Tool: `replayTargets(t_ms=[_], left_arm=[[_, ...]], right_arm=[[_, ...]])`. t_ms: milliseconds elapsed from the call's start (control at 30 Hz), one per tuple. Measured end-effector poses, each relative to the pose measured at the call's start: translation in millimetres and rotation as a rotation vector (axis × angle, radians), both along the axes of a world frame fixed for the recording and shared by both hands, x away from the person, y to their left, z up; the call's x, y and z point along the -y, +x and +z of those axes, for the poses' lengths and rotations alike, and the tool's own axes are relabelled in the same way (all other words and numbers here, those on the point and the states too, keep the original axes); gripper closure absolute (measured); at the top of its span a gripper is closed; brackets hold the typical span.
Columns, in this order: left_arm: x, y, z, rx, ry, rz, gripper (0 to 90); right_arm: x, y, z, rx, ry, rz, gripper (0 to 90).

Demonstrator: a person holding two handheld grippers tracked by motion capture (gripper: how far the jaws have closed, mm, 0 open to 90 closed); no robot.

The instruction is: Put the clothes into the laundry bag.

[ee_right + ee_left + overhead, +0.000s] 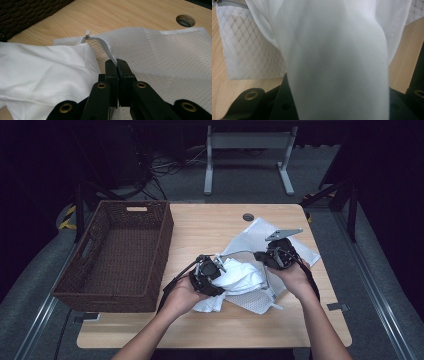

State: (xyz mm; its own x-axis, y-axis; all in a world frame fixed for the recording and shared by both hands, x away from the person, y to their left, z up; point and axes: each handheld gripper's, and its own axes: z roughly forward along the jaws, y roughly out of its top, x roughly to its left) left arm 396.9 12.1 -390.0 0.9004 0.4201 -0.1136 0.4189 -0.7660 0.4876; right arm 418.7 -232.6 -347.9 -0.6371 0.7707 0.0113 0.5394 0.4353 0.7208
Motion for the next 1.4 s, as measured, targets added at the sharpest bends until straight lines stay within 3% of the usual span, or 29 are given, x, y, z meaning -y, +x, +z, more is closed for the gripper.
replayTargets(t_ms=[667, 867, 1133, 1267, 1400], left_arm=[[-12.7, 18.9, -6.0, 0.032, -0.016, 0.095, 69.2], [-10.8, 22.9, -8.4, 0.037, -0.024, 0.107, 69.2], [-1.8, 29.3, -21.1, 0.035, 0.001, 0.101, 68.1], [-1.5, 31.8, -30.3, 0.009, 0.016, 0.084, 57.9], [-4.9, 29.8, -26.6, 0.015, -0.01, 0.07, 40.8]], right_arm=[[-24.9, -11.7, 1.2, -0.015, 0.012, 0.117, 88.1], [-31.4, -15.5, 2.8, -0.015, 0.026, 0.166, 88.1], [-34.5, -15.4, -1.0, -0.026, 0.011, 0.171, 88.1], [-33.0, -13.6, -5.4, -0.036, -0.002, 0.166, 88.1], [-31.2, -12.3, -7.3, -0.038, -0.007, 0.16, 88.1]])
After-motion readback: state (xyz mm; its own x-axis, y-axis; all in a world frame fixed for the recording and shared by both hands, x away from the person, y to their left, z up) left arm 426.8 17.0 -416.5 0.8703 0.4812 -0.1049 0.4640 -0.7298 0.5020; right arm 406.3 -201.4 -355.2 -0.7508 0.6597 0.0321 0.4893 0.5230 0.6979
